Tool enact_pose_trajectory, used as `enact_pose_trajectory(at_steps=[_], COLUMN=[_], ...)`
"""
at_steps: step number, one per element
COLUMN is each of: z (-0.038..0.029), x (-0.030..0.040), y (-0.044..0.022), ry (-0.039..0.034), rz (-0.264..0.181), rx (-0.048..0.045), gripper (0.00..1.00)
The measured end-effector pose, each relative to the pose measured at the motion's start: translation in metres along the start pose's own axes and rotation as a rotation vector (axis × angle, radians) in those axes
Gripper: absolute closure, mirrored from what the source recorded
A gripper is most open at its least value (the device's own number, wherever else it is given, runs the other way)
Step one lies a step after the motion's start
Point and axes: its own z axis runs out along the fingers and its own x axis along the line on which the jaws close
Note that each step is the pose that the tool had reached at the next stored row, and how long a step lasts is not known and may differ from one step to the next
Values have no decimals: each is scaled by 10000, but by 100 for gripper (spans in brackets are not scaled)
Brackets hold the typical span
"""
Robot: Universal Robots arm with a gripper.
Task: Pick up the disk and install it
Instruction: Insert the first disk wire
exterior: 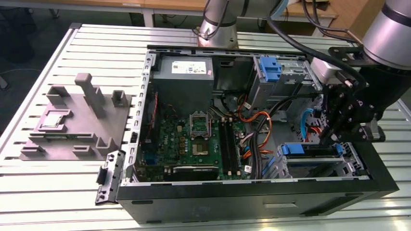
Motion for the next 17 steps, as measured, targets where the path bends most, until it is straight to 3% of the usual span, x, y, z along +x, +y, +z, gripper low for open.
enact_pose_trajectory(at_steps=[17], z=[42], x=[3], y=[14], ry=[-80], rz=[256], rx=[-21], gripper=[83])
